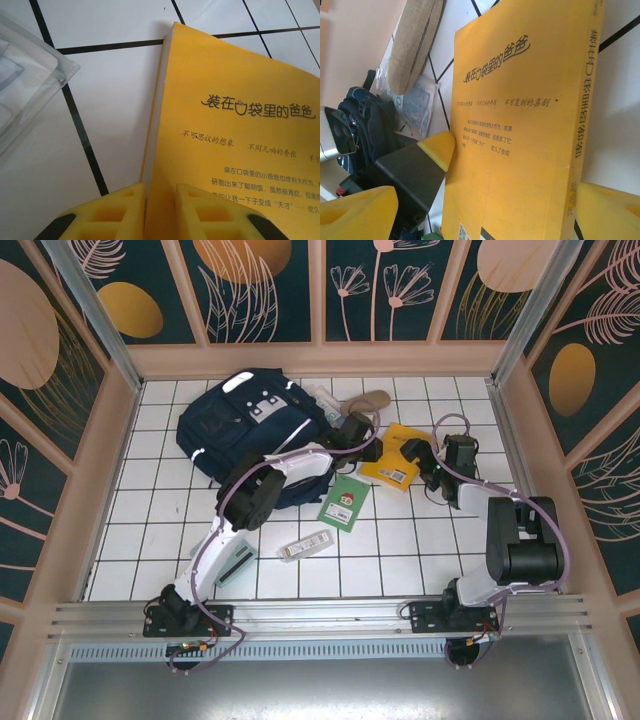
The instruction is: Pack books, pencil case, and school supplies into a backpack
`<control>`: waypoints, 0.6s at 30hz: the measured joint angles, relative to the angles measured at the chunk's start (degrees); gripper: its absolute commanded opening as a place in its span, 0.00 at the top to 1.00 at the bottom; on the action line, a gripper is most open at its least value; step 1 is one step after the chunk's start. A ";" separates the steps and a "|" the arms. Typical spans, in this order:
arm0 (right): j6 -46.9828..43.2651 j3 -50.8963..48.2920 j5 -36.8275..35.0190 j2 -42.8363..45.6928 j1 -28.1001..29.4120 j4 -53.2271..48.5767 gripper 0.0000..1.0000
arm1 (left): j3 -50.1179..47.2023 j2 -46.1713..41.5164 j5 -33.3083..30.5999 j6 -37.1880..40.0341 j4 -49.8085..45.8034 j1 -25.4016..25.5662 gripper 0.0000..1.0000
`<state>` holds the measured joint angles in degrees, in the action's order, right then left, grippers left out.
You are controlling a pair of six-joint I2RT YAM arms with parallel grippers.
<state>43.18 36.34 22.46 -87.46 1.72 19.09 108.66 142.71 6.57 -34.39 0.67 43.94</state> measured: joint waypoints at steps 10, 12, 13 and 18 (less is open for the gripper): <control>3.37 -1.88 1.46 -0.13 -0.46 9.07 0.09 | -1.79 -0.39 3.10 -3.52 2.16 -1.18 0.77; 3.74 -1.77 1.66 -0.48 -0.46 11.41 0.09 | -1.92 -0.39 3.37 -3.96 2.47 -1.33 0.77; 3.91 -1.44 1.66 -1.01 -0.46 12.35 0.10 | -1.95 -0.39 3.37 -4.13 2.56 -1.36 0.77; 4.09 0.55 1.11 -4.55 -0.61 15.45 0.16 | -1.97 -0.42 3.34 -4.57 2.56 -1.53 0.77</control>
<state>47.27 36.88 23.57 -92.01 1.10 34.54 106.69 142.30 9.91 -38.96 3.22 42.41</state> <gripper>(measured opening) 0.880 0.234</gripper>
